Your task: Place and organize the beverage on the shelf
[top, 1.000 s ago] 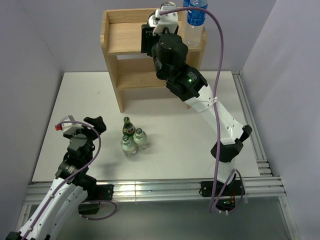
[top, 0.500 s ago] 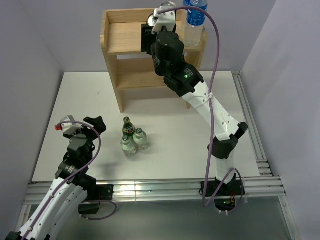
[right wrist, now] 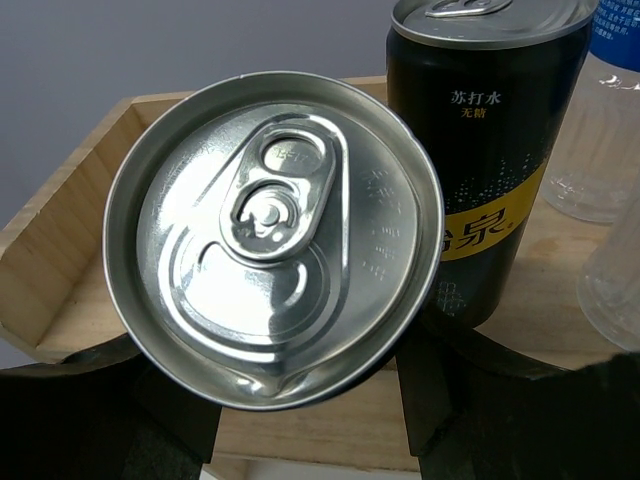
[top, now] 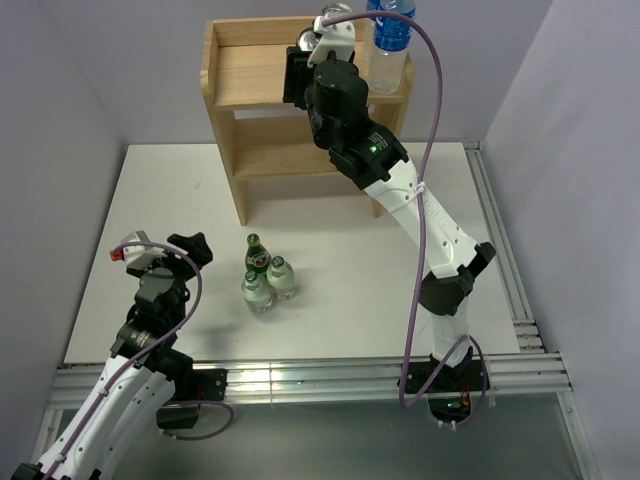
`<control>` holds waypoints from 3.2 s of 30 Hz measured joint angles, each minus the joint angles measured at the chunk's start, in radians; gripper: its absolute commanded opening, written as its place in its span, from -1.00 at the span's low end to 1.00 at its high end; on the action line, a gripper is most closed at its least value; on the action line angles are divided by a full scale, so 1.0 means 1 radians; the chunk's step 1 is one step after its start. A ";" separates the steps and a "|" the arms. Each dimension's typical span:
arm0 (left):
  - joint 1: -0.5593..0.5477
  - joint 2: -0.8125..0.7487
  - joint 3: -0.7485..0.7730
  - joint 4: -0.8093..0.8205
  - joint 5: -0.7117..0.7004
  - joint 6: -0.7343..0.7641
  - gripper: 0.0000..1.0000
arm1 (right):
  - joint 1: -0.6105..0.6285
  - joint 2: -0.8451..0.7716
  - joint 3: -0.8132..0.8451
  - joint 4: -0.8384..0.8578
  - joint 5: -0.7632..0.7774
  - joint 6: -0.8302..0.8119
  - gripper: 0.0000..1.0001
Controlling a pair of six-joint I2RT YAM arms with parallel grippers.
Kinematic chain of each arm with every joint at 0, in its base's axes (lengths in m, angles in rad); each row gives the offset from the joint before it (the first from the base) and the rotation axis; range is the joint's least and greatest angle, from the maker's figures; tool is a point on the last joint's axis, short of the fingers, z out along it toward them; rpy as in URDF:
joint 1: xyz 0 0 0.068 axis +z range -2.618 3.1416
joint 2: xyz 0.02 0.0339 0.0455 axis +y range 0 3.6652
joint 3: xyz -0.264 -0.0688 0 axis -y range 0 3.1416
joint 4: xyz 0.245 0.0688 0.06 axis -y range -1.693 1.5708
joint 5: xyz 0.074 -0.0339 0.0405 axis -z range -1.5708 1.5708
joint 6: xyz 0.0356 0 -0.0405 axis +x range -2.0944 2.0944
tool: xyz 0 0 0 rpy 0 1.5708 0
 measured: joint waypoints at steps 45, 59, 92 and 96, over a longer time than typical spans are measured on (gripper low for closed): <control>0.000 -0.001 0.000 0.000 0.000 0.000 0.99 | -0.019 0.061 -0.002 0.045 -0.037 0.052 0.64; 0.000 -0.008 0.000 -0.001 0.000 0.000 0.99 | -0.044 0.102 -0.002 0.080 -0.053 0.058 0.50; 0.000 -0.006 0.000 0.000 0.001 -0.008 0.99 | -0.064 0.149 -0.002 0.111 -0.074 0.071 0.27; 0.000 -0.006 0.000 0.000 0.001 -0.008 0.99 | -0.064 0.155 -0.002 0.125 -0.074 0.063 0.30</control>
